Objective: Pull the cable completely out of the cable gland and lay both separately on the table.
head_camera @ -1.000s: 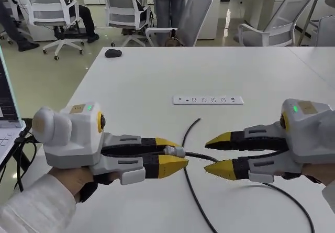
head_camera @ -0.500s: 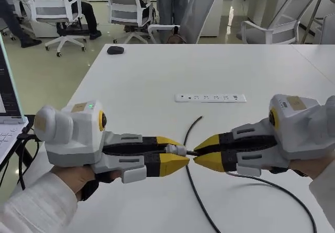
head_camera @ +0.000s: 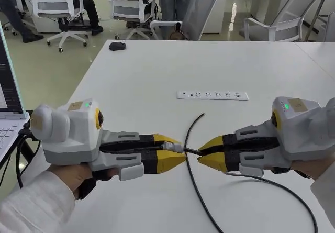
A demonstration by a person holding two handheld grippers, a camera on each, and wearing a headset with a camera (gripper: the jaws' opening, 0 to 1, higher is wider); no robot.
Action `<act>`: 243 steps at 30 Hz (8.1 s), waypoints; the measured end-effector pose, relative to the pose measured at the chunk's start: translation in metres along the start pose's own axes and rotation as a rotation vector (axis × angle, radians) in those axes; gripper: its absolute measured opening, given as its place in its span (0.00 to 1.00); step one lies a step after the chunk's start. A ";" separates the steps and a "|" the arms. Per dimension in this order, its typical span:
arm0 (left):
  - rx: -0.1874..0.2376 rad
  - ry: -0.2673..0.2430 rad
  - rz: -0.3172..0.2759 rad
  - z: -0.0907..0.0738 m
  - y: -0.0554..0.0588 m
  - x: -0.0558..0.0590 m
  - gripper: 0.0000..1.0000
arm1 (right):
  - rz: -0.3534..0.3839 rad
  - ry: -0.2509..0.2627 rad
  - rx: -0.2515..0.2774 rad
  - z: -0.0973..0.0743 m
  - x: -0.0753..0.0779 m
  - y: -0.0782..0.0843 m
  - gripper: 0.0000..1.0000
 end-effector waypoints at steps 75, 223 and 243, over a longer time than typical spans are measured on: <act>0.023 -0.118 -0.034 -0.034 0.011 -0.021 0.17 | 0.012 0.042 -0.168 0.046 0.047 0.076 0.04; -0.358 -0.569 -0.213 -0.106 0.084 -0.053 0.67 | 0.608 0.774 -0.138 -0.175 0.006 0.155 0.67; -0.381 -0.484 -0.272 -0.079 0.105 -0.041 0.72 | 0.774 0.810 -0.143 -0.169 0.002 0.176 0.68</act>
Point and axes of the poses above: the centre of the closed fingertips' face, and the gripper's own axes: z roughly forward along the fingers, x roughly to its right, y roughly out of its underside, the point moved 1 cm from there along -z, roughly backward along the fingers, and after that the axes turned 8 degrees about z, right-handed, at the moved point
